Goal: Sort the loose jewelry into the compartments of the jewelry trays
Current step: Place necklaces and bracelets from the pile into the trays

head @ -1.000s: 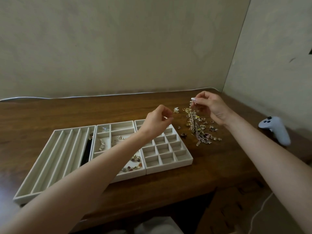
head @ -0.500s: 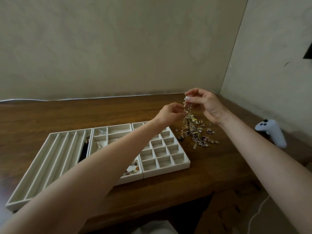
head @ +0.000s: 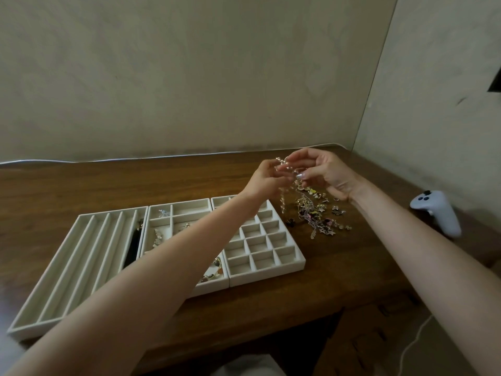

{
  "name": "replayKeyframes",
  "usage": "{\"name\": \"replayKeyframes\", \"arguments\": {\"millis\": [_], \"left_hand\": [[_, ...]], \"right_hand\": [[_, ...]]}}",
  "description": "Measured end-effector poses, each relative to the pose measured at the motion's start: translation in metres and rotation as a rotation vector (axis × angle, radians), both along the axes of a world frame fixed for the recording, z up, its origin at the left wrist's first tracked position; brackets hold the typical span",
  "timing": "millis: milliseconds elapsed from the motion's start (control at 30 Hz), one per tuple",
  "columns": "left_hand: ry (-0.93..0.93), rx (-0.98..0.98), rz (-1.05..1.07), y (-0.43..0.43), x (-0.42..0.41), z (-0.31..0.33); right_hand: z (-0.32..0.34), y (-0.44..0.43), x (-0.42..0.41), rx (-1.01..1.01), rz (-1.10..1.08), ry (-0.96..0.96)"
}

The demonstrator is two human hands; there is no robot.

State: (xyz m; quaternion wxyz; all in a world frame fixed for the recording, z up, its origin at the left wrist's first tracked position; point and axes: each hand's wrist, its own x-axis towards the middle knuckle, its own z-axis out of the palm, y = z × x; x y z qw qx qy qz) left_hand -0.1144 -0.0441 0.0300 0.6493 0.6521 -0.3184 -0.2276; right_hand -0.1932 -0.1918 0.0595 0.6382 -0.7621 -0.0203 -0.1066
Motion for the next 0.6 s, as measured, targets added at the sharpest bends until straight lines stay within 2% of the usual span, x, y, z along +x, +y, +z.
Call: {"name": "replayKeyframes", "arguments": {"millis": [100,233,467,600], "left_hand": [[0.121,-0.092,-0.048,-0.001,0.000,0.003],[0.269,-0.247,-0.026,-0.001,0.003,0.007],[0.178,-0.224,0.009,0.004,0.006,0.004],[0.114,-0.180,0.021,0.014,0.011,0.005]], "right_hand": [[0.000,-0.001,0.000,0.036,-0.006,0.010],[-0.007,0.000,0.003,-0.041,-0.112,0.007],[-0.016,0.005,0.011,-0.123,-0.360,-0.032],[-0.017,0.005,0.009,-0.084,-0.345,-0.102]]}}
